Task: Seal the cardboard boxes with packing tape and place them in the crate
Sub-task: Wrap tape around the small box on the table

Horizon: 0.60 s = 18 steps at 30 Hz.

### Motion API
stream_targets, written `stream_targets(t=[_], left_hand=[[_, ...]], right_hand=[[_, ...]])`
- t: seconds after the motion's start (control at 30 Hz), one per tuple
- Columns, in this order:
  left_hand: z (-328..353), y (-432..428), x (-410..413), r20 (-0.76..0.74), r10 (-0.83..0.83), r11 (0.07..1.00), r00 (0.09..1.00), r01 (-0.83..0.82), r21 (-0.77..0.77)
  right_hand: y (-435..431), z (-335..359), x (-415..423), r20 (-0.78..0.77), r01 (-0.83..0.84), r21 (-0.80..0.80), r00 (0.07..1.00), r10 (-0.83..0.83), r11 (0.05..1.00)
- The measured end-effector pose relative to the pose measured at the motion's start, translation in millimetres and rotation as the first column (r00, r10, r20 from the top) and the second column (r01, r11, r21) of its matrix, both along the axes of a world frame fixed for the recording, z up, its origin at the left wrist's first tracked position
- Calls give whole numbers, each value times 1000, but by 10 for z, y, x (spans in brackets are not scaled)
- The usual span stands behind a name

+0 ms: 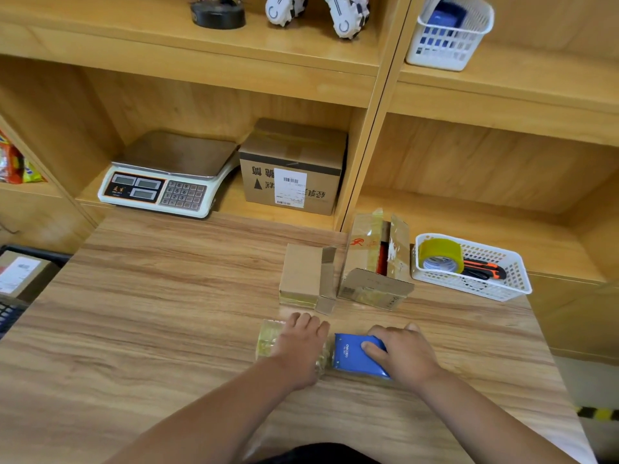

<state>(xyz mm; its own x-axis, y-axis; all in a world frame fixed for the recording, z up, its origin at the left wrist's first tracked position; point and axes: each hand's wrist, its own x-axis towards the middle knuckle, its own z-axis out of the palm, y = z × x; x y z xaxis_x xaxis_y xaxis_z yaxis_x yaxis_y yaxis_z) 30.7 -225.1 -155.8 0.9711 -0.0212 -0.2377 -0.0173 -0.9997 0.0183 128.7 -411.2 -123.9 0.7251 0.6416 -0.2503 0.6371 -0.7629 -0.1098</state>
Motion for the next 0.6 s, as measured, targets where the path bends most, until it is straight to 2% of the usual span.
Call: stream_targets(t=[0.13,0.27,0.37,0.6], left_hand=[[57,166,-41,46,123,980,991,-114,-165],[204,320,-127,13,263,865,965,-230,-446],[282,416,-254,-12,315,768,949,-262,-585],[241,532,-605,-121,340,637,933,-323,-700]], right_hand=[[-126,192,9,-165,74,127,985,-53,989],[-92,431,-34,-243,14,134,970,19,991],[-12,605,-82,-223,-82,126,969,109,989],[213,689,-244,-129,-243,71,959,250,967]])
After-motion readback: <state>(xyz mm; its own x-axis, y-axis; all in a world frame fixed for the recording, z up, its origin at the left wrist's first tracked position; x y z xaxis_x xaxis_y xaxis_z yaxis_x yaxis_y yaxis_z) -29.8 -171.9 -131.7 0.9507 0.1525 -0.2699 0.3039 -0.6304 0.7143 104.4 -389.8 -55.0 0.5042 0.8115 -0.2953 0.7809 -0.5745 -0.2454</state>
